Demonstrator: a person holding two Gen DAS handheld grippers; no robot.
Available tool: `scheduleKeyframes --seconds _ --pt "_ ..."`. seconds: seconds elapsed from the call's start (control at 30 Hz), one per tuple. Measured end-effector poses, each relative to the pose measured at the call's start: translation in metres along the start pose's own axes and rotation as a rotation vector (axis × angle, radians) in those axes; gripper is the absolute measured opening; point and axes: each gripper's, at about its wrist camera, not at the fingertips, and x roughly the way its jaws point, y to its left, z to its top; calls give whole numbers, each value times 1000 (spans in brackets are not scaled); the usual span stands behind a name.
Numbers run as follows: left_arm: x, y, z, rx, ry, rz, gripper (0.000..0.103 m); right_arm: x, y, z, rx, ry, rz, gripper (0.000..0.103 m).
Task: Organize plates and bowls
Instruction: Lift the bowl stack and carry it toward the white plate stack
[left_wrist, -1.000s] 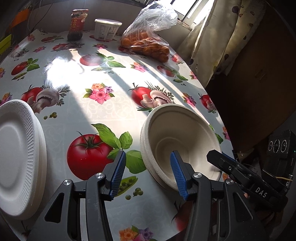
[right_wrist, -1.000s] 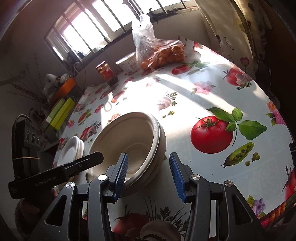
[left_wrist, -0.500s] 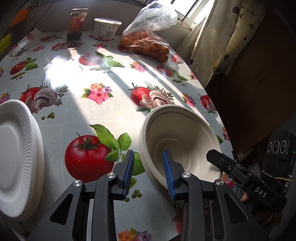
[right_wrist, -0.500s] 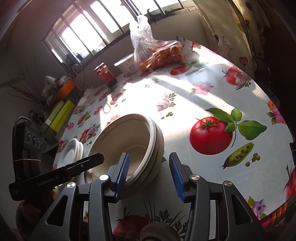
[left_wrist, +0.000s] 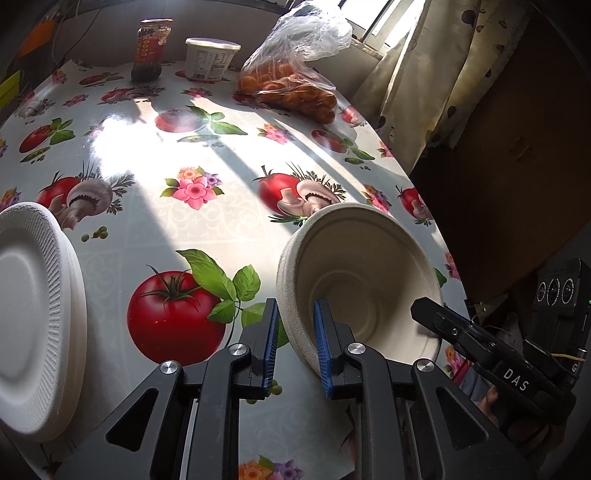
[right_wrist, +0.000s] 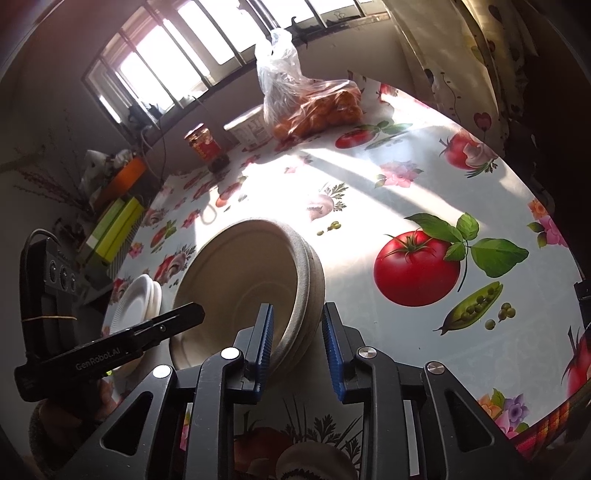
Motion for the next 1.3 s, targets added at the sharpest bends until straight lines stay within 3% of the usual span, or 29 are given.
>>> scheduleKeyframes --seconds 0.4,0.7,1.3 --pt "0 0 -1 13 4 21 20 0 -2 1 -1 6 -15 24" --pt "1 -10 -1 59 11 81 20 0 -2 2 1 9 -19 22" --pt "-2 -15 3 63 17 69 20 -5 -5 7 29 16 -24 18"
